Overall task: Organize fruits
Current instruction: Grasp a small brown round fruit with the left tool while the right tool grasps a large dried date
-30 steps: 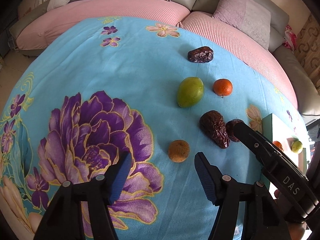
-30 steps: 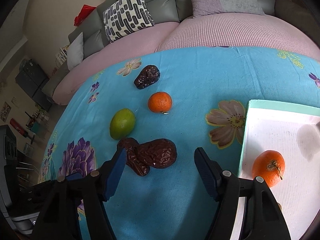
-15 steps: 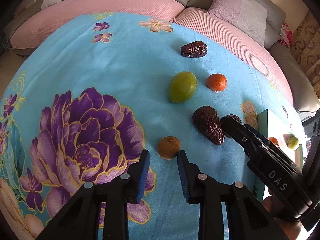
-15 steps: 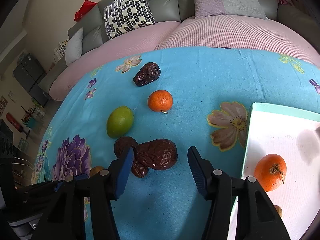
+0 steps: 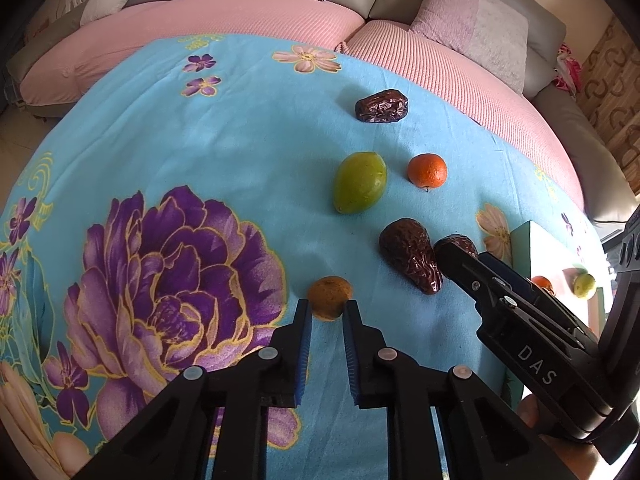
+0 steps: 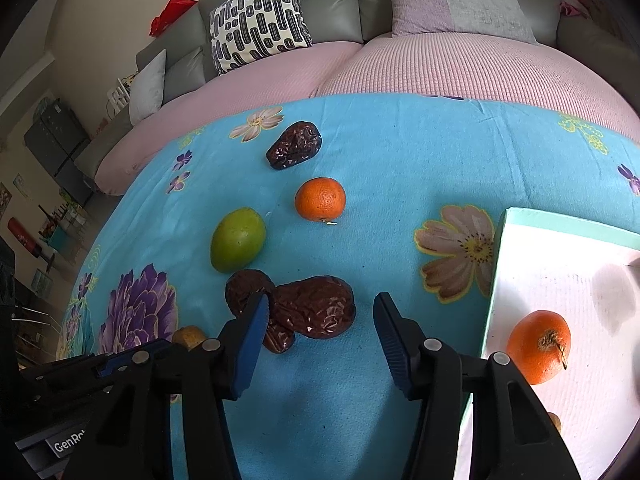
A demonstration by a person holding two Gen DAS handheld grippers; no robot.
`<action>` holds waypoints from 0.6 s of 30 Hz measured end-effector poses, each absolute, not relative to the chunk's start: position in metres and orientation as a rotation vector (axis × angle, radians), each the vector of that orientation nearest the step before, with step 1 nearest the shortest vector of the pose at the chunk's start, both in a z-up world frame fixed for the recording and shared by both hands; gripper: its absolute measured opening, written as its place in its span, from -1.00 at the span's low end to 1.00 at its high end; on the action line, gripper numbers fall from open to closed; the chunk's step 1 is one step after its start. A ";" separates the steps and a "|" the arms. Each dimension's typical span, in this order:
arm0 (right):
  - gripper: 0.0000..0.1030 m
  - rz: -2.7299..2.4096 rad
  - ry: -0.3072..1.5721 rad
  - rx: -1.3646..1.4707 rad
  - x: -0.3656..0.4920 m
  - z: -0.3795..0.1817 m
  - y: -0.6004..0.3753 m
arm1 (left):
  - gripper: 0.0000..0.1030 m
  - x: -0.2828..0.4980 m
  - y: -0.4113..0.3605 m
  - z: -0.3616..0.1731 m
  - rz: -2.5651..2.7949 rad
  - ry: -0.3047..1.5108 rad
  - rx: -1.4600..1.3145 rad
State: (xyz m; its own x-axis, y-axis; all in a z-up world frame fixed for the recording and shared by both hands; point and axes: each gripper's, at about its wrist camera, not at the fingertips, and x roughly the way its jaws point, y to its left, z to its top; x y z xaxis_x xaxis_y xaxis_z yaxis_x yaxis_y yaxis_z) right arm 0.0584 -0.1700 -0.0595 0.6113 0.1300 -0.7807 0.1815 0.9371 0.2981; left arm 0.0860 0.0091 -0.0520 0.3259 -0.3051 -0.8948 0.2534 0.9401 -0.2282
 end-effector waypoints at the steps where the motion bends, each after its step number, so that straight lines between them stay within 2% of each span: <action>1: 0.07 -0.030 0.918 0.361 0.058 -0.059 -0.169 | -0.68 0.086 0.009 -0.052 -0.366 1.182 -0.050; 10: -0.06 -0.018 0.925 0.297 0.059 -0.058 -0.160 | -0.68 0.085 0.009 -0.050 -0.366 1.183 -0.054; 18: -0.09 -0.017 0.916 0.279 0.058 -0.056 -0.158 | -0.68 0.087 0.012 -0.048 -0.365 1.177 -0.064</action>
State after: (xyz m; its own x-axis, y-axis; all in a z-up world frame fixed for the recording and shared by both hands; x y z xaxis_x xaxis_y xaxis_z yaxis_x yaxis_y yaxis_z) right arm 0.0577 -0.1584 -0.0558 0.6118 0.1041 -0.7842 0.1325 0.9638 0.2313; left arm 0.0865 0.0119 -0.0484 0.3324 -0.3121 -0.8900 0.2457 0.9397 -0.2378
